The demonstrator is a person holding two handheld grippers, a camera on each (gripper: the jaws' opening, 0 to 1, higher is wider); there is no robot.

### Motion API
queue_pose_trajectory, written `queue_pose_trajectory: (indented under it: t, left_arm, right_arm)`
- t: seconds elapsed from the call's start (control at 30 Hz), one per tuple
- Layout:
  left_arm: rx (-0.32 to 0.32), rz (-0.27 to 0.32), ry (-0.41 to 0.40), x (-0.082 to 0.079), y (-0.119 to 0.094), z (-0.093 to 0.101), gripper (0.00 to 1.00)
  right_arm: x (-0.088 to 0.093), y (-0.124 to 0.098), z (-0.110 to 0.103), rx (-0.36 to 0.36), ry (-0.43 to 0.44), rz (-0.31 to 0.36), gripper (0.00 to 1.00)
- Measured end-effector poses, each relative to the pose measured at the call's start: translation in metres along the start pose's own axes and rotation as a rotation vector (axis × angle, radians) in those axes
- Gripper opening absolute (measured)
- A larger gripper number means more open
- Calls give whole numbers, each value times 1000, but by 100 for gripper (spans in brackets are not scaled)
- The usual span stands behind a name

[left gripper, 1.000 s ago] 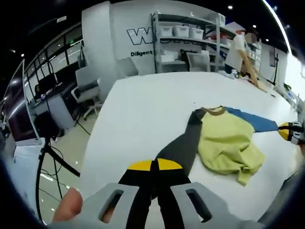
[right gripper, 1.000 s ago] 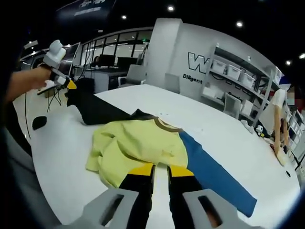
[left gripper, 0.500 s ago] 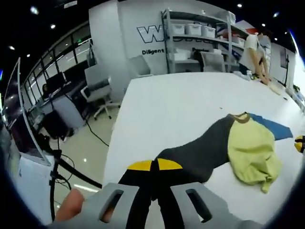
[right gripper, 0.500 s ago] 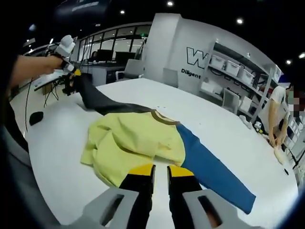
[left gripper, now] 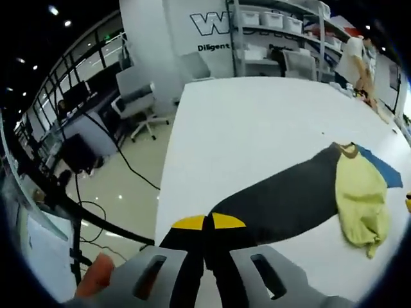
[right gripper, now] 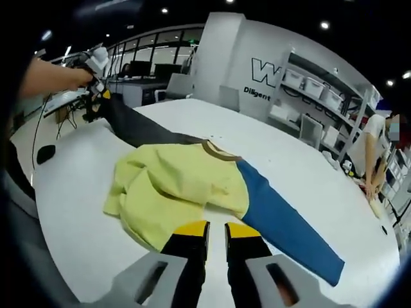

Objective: Fold the garment on the visible template until the final outline fits inside the template.

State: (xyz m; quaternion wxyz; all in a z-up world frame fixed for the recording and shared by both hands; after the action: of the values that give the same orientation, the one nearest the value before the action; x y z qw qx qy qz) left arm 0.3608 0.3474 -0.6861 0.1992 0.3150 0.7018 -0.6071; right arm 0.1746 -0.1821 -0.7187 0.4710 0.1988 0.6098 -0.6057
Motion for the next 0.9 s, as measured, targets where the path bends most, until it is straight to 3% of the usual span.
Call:
queue_pose_trajectory:
  t: [0.43, 0.7, 0.9]
  left_arm:
    - [-20, -92, 54, 15, 41, -4, 0]
    - [-87, -97, 67, 21, 38, -6, 0]
    - [-92, -76, 62, 20, 28, -4, 0]
  right_arm:
    - [4, 4, 1, 6, -12, -24, 4]
    - [6, 6, 1, 7, -17, -38, 4]
    - [6, 7, 1, 7, -16, -39, 4]
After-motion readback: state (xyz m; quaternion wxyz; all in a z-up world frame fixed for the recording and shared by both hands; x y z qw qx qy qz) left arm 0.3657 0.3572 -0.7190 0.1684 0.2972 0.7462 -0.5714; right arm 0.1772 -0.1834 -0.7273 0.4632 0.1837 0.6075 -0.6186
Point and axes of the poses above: the point that each gripper's makers call its tool centre point, and the gripper's own axes: y roughly forward along the fingers, z roughly to its right, x roughly out of its underside, the point moved 10 cm from there along -y, roughly backward along the fingers, and after that the axes turned 4 degrees about y, right-handed, at the moved point
